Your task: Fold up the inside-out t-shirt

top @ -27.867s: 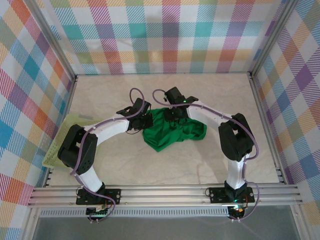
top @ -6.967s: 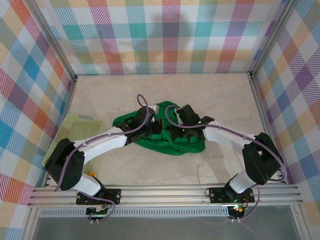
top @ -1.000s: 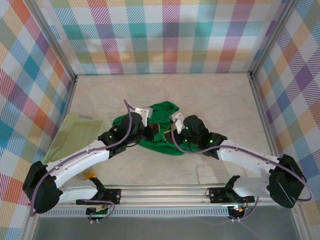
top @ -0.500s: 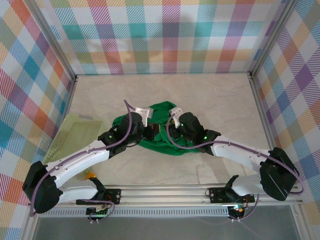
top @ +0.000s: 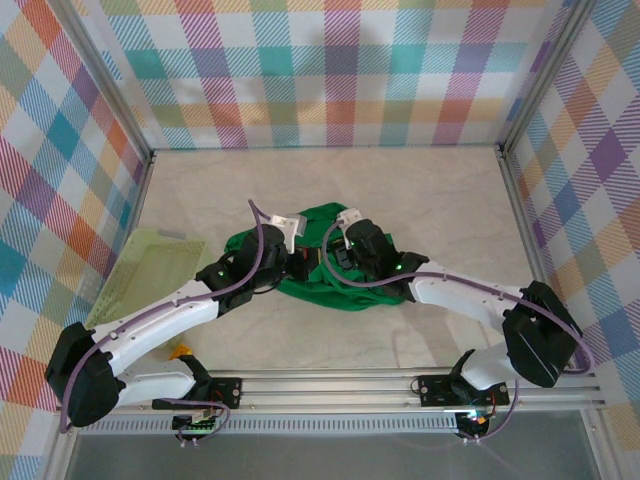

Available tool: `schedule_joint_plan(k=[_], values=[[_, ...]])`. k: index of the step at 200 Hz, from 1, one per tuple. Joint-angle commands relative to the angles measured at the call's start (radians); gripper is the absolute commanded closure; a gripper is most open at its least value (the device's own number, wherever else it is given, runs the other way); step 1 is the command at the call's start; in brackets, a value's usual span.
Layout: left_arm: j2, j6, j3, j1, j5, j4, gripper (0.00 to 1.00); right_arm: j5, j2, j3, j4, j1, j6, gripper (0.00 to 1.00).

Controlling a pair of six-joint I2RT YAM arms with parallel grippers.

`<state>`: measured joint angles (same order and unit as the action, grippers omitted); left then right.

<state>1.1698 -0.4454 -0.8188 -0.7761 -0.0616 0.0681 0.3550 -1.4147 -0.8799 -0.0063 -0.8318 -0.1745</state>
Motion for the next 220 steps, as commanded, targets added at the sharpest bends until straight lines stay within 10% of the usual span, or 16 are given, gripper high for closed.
schedule_joint_plan(k=[1,119,181,220], values=[[-0.007,0.024,-0.032,0.01,0.022,-0.019,1.0,0.041,0.018,-0.038,-0.052,-0.004,-0.011,0.78],[0.175,0.08,-0.199,0.066,0.209,0.144,1.0,-0.211,0.185,-0.148,-0.33,0.027,-0.003,0.97],[0.191,0.155,-0.214,0.031,0.348,0.233,0.59,-0.349,0.117,-0.215,-0.307,0.102,-0.094,1.0],[0.025,0.265,-0.095,-0.088,0.319,0.083,0.5,-0.375,0.07,-0.294,-0.33,0.114,-0.092,1.0]])
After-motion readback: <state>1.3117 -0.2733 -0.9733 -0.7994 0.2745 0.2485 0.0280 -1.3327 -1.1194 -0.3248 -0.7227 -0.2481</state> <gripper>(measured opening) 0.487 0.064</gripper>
